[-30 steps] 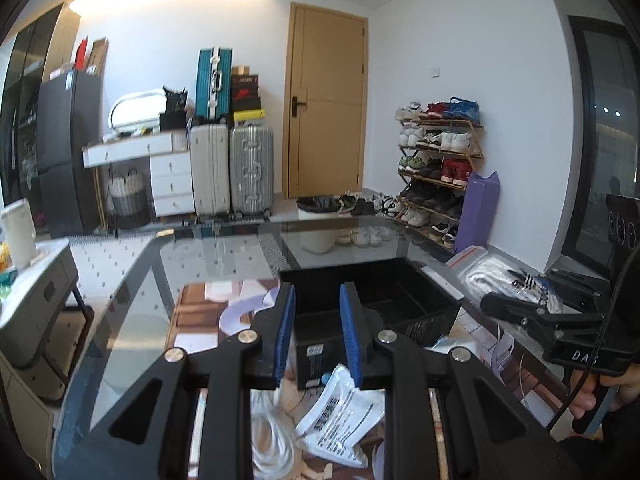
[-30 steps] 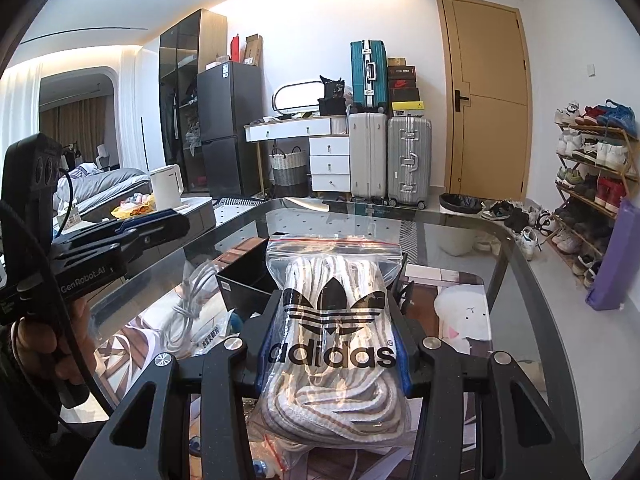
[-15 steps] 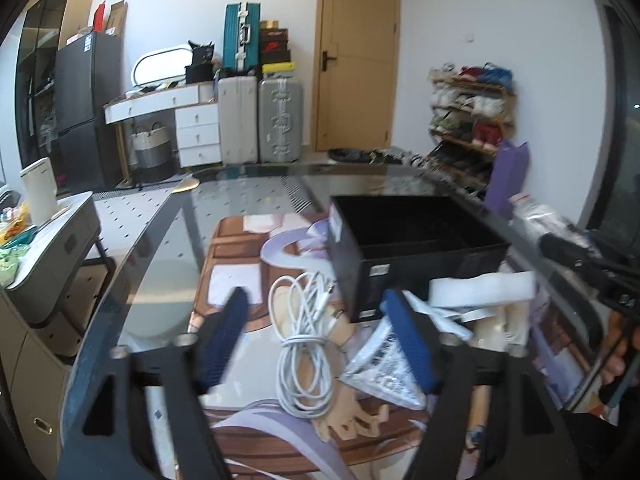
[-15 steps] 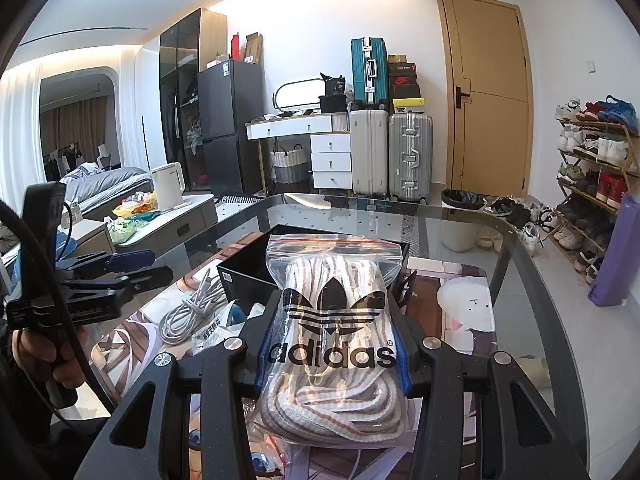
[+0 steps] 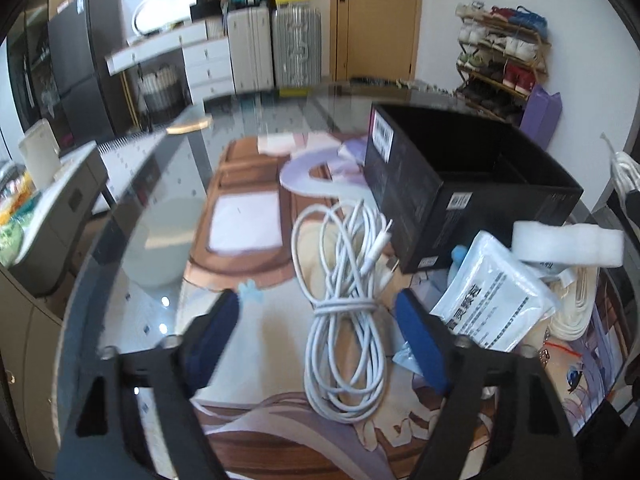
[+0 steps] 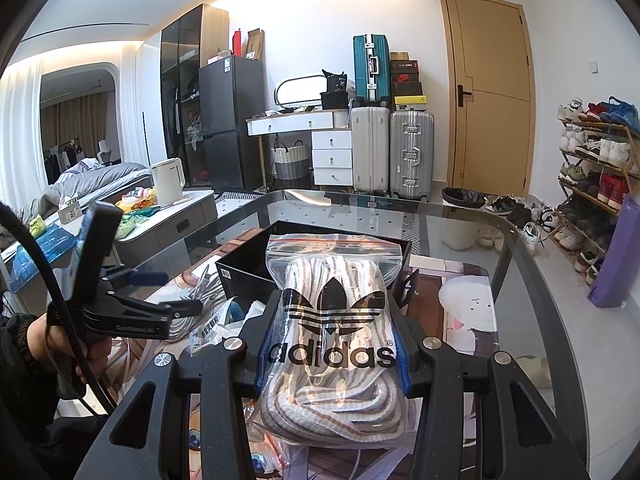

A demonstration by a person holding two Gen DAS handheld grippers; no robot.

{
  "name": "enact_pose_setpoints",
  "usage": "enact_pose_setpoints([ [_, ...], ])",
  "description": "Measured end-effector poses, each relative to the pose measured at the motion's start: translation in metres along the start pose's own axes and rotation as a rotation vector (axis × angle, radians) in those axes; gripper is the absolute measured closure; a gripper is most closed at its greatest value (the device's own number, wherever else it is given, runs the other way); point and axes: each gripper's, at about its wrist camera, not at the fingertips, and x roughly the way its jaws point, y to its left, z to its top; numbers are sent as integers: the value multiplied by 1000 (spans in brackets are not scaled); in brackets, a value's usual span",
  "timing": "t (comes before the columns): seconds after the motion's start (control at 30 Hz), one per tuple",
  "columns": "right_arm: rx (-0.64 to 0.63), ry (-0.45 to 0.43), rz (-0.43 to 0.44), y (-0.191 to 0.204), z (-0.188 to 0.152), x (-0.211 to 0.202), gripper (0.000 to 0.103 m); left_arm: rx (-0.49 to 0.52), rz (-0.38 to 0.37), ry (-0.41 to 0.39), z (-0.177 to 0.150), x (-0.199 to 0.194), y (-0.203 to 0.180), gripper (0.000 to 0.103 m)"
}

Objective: Organize soft objects
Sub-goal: 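Lower the white cable into the black crate and open the left gripper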

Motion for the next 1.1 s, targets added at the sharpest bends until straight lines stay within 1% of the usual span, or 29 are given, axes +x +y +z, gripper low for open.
enact_pose_setpoints([
  [0.03, -1, 1, 0, 1, 0, 0, 57, -1, -5, 20, 0, 4, 0, 42],
  [0.07, -3, 2, 1, 1, 0, 1, 57, -2, -9, 38, 0, 8, 0, 45],
  [0.1, -3, 1, 2, 2, 0, 1, 57, 7, -5, 38, -1, 8, -1, 51],
  [0.13, -4, 1, 3, 2, 0, 2, 57, 22, -12, 37, -1, 8, -4, 70],
  [0.17, -5, 1, 2, 2, 0, 2, 57, 33, -15, 34, -1, 8, -6, 70],
  [0.3, -9, 0, 0, 3, 1, 3, 57, 18, -55, 1, -3, -3, -5, 71],
  [0.4, -10, -1, -4, 2, 1, 5, 57, 14, -65, -46, -1, -18, -6, 71],
  [0.53, 0, 3, -7, -2, 2, 8, 57, 10, -90, -131, 7, -45, -9, 71],
  [0.7, 2, 14, -10, -4, 6, 15, 57, 43, -126, -204, 22, -67, -22, 71],
  [0.9, 1, 49, -13, -6, 14, 31, 57, 56, -159, -220, 41, -63, -34, 71],
  [1.1, -22, 81, -14, -8, 26, 51, 57, 64, -165, -230, 56, -50, -44, 71],
])
